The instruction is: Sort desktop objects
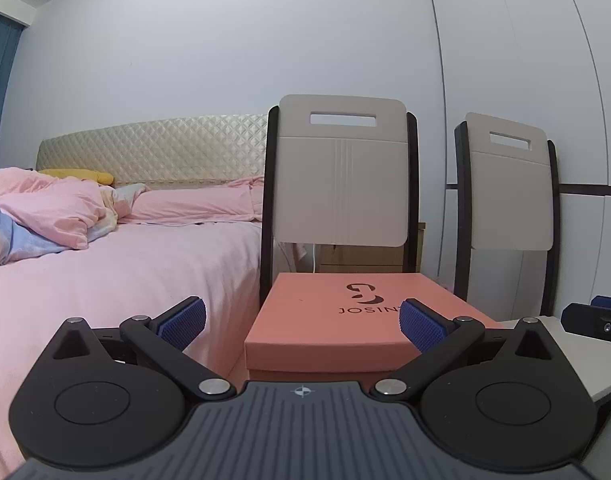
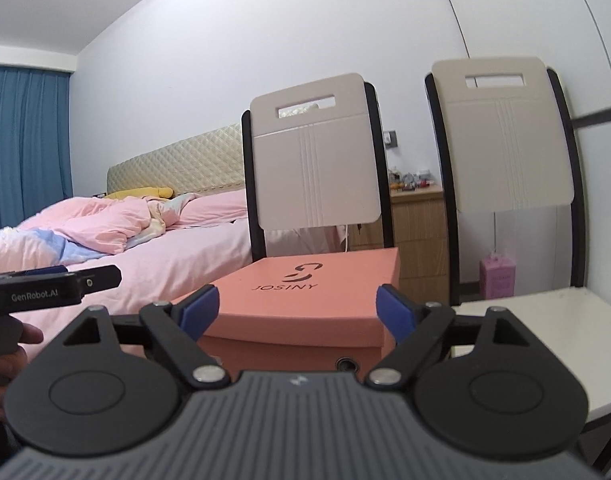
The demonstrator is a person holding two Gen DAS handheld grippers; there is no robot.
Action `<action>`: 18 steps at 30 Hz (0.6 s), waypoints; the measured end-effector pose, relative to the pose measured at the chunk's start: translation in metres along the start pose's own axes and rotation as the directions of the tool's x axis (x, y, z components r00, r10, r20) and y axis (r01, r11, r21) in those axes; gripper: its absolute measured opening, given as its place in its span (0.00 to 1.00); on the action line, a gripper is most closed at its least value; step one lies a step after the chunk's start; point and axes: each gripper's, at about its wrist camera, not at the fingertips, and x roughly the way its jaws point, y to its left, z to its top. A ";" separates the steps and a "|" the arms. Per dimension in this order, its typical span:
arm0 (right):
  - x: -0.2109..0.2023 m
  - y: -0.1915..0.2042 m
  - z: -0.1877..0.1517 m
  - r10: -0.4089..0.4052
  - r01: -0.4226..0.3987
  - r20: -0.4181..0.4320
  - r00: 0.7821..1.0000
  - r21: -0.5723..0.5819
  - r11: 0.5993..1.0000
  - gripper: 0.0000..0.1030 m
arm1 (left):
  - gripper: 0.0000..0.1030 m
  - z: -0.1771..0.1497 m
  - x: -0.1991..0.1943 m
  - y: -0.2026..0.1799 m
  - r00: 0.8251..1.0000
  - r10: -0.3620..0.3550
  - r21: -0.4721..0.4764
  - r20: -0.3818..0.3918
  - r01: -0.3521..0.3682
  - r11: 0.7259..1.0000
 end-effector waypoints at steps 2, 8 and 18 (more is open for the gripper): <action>0.000 0.000 -0.002 -0.008 0.008 0.005 1.000 0.010 1.000 0.89 | 1.00 -0.002 0.000 0.001 1.000 0.002 0.002 0.003 -0.002 1.000; 0.001 0.000 -0.009 -0.028 0.028 0.006 1.000 0.017 0.999 0.93 | 1.00 -0.009 -0.001 0.003 1.000 0.002 0.008 0.016 -0.002 1.000; 0.006 0.001 -0.013 -0.066 0.066 0.008 0.998 0.009 0.998 1.00 | 1.00 -0.023 0.006 0.008 1.000 0.023 0.019 0.008 -0.024 1.000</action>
